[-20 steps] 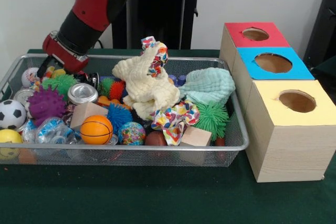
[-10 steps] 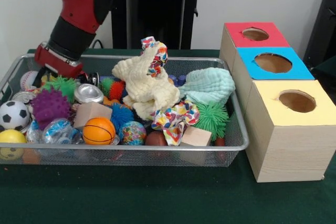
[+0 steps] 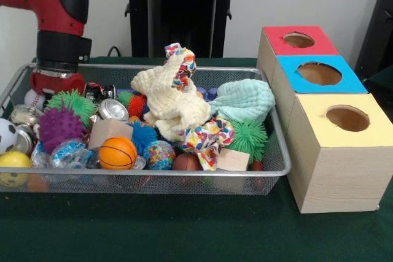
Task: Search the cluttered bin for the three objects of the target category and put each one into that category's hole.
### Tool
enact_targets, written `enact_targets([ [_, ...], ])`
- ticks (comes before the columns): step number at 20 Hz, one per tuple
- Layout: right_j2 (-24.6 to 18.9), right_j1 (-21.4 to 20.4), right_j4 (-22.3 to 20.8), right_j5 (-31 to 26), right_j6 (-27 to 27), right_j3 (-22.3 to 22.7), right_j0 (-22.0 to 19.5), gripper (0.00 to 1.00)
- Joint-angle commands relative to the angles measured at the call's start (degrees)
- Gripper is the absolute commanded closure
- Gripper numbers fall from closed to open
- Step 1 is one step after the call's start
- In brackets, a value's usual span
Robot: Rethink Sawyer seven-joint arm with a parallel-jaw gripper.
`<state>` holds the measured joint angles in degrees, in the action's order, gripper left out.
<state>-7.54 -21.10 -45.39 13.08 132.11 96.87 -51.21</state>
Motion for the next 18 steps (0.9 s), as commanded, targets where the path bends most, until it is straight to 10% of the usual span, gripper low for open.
enact_targets([
  [1,-29.7,10.1,2.5,-28.0,-9.1,9.0,-10.5,0.0],
  [7,-30.8,10.3,9.8,-32.3,-8.9,11.3,-10.8,0.0],
  [11,-23.4,2.5,15.0,-36.8,-1.3,12.1,-3.2,0.0],
  [18,-16.0,-3.7,13.6,-34.6,1.9,12.0,4.8,0.0],
])
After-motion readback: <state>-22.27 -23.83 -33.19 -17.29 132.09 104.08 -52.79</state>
